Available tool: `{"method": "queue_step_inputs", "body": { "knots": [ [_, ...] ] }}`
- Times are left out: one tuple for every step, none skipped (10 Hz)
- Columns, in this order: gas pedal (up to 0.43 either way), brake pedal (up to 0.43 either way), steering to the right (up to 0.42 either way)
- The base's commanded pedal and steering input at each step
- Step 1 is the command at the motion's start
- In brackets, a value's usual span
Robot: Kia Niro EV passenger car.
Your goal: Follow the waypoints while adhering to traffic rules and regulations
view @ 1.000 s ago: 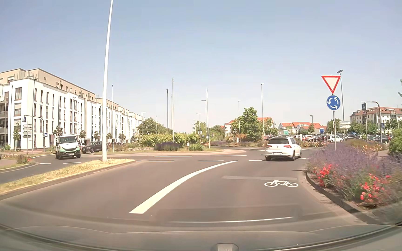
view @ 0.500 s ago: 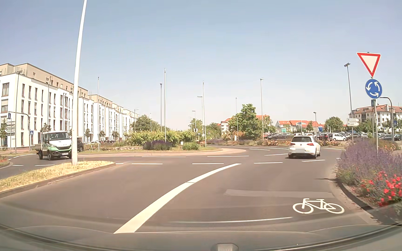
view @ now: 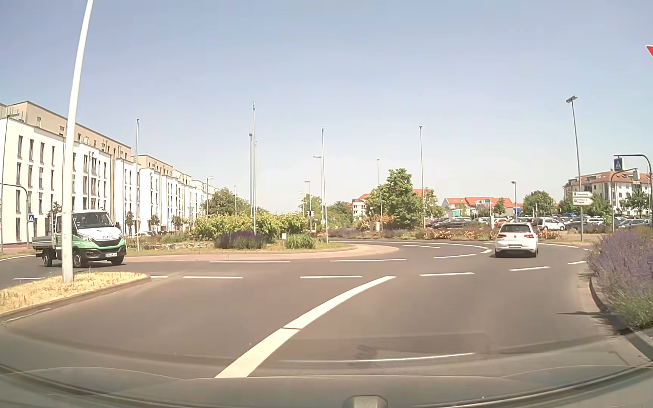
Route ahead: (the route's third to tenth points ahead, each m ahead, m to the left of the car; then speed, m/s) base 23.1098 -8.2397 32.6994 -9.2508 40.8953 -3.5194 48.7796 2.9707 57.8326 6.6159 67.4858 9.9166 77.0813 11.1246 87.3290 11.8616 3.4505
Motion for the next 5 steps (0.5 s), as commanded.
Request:
{"method": "queue_step_inputs", "body": {
  "knots": [
    [0.000,0.409,0.050],
    [0.000,0.378,0.059],
    [0.000,0.317,0.066],
    [0.000,0.250,0.071],
    [0.000,0.171,0.073]
  ]
}}
